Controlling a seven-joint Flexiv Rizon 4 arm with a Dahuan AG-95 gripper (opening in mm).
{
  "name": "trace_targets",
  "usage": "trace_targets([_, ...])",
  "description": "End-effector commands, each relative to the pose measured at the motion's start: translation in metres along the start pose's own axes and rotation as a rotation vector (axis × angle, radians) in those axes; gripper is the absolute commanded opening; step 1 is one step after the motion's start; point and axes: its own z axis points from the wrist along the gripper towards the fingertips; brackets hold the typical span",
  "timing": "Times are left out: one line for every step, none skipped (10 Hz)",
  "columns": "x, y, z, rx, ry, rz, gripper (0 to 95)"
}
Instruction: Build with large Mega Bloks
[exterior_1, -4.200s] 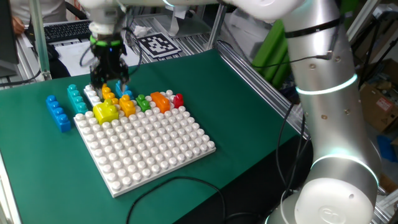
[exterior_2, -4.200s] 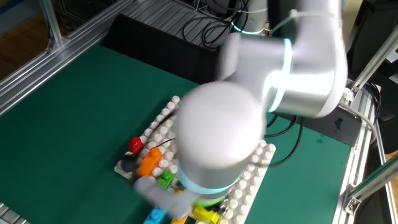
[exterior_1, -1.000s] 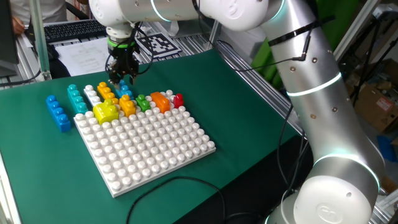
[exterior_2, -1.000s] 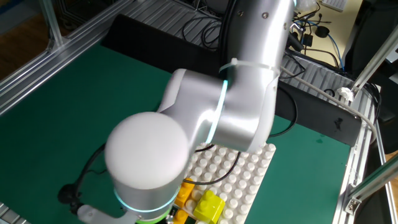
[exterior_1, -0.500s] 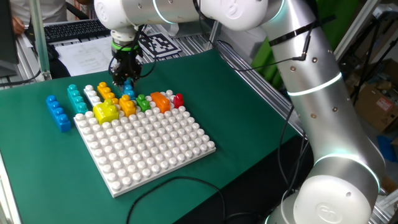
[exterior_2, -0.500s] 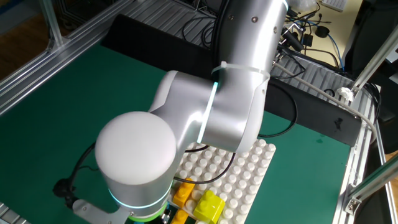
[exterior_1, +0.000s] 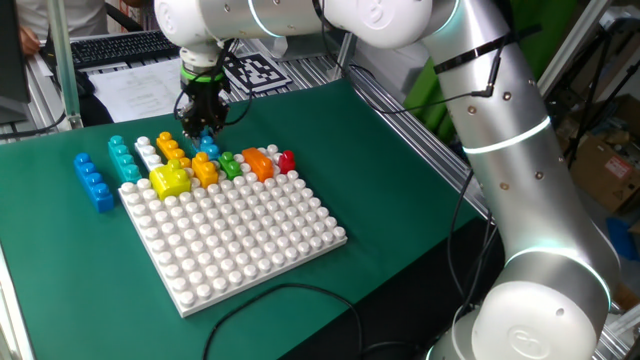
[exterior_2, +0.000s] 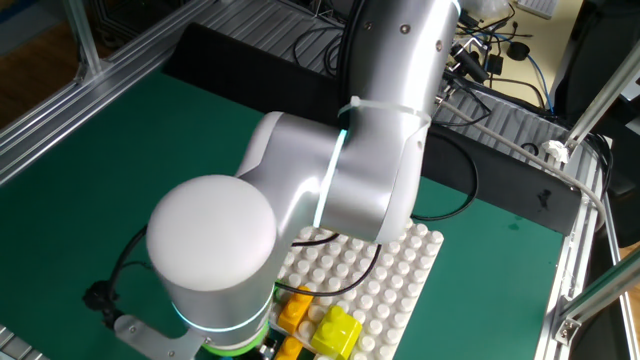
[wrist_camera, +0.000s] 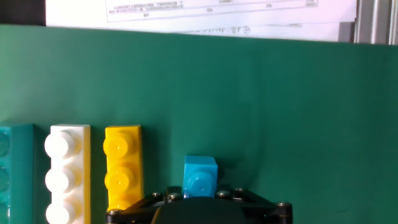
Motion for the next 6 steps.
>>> trace_targets([-0.002,0.008,-0.006,-0.018,0.007,0.053,0.0])
trace_targets([-0.005,0.017,-0.016,-0.022,0.021,0.073,0.0])
trace_targets([-0.007,0.02,-0.021,-0.033,0.025,0.081,0.0])
trace_targets([-0.01,0.024,-0.033,-0.073,0.04,0.104,0.0])
trace_targets([-0.013,0.032,-0.049,-0.086,0.076,0.115,0.0])
trace_targets([-0.013,0.036,-0.055,-0.092,0.084,0.126,0.0])
